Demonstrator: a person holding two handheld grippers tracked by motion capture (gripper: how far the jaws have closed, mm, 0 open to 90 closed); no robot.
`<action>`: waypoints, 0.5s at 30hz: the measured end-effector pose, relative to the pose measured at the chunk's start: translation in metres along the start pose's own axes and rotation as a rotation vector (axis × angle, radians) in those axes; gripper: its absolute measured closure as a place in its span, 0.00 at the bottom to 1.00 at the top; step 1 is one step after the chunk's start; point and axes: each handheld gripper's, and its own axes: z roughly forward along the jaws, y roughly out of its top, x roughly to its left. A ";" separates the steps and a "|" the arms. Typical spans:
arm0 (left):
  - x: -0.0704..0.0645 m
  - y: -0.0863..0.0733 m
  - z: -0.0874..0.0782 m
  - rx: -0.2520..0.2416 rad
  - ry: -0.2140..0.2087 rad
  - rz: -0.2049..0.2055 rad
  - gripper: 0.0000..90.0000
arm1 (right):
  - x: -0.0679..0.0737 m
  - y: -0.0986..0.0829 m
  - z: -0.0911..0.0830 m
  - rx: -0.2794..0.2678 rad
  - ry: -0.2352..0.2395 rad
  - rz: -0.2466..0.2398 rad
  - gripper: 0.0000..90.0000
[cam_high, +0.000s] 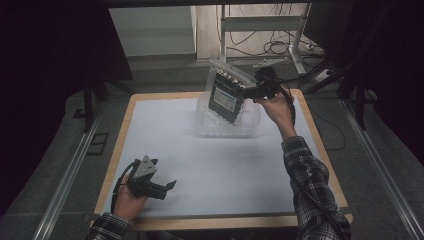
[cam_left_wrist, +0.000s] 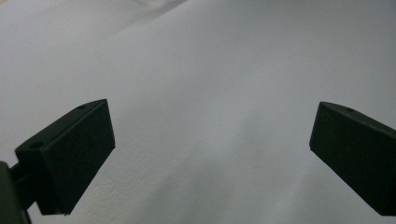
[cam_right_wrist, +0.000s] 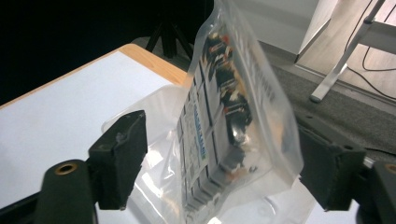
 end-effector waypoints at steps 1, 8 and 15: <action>0.000 0.000 0.000 0.000 0.001 0.001 0.00 | 0.000 -0.001 0.000 0.004 0.002 0.000 0.24; 0.000 0.000 0.000 -0.002 0.004 0.003 0.00 | 0.002 -0.008 -0.006 0.003 0.015 0.014 0.20; -0.001 0.000 0.000 -0.004 0.006 0.000 0.00 | 0.003 -0.016 -0.012 0.014 0.010 0.020 0.17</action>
